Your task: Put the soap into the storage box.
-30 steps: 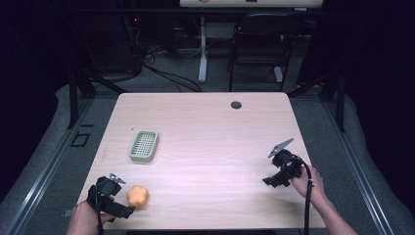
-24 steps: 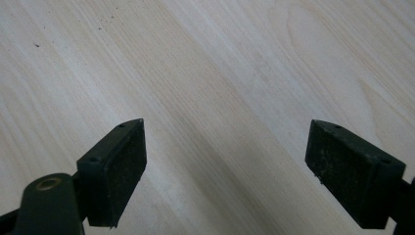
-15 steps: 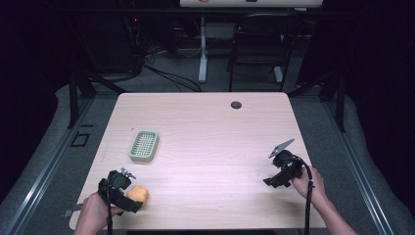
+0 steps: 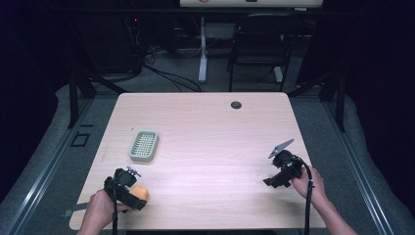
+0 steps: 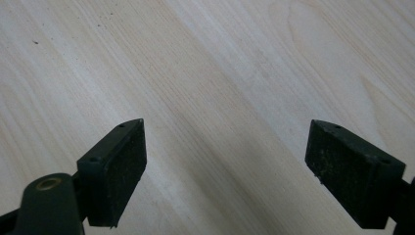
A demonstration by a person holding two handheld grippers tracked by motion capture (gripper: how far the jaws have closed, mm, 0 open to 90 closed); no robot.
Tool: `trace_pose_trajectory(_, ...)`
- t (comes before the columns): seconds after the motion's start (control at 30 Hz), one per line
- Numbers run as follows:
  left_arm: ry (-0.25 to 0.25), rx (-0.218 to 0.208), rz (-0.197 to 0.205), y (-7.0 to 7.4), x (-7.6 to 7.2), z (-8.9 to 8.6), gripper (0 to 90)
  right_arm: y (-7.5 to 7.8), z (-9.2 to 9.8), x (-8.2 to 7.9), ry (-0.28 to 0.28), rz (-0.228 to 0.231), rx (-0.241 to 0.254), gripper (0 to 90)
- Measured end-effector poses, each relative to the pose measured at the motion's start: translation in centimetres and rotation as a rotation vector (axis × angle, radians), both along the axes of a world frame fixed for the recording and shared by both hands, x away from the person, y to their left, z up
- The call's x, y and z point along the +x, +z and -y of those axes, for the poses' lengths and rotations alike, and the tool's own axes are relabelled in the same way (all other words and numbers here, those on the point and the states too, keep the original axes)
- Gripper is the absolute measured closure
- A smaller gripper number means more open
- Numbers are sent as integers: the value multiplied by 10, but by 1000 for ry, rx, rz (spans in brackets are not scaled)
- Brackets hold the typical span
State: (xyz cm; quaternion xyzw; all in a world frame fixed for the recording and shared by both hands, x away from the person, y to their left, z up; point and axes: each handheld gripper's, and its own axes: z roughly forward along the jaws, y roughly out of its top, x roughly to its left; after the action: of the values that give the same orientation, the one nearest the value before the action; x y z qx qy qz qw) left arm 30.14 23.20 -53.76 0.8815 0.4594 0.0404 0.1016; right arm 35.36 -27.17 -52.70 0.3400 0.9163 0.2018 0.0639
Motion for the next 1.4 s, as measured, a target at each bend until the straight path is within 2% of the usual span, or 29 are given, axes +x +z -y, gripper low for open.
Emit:
trace_pose_trajectory(0.23,-14,10,-18,-2,6,6,19,0,0,0,0,2,-3,152)
trace_pose_trajectory(0.47,-22,10,-32,-3,8,7,148,-1,0,0,-4,1,5,152)
trace_pose_trajectory(0.73,-26,6,-47,-6,11,7,163,-1,0,0,-5,-1,7,152)
trace_pose_trajectory(1.1,-33,-3,-76,-9,12,6,244,-1,0,0,-2,-1,3,152)
trace_pose_trajectory(1.17,-29,-15,-81,-9,12,5,249,0,0,0,1,0,-3,152)
trace_pose_trajectory(1.4,-36,-1,-81,-9,12,6,256,-1,0,0,-1,0,0,153)
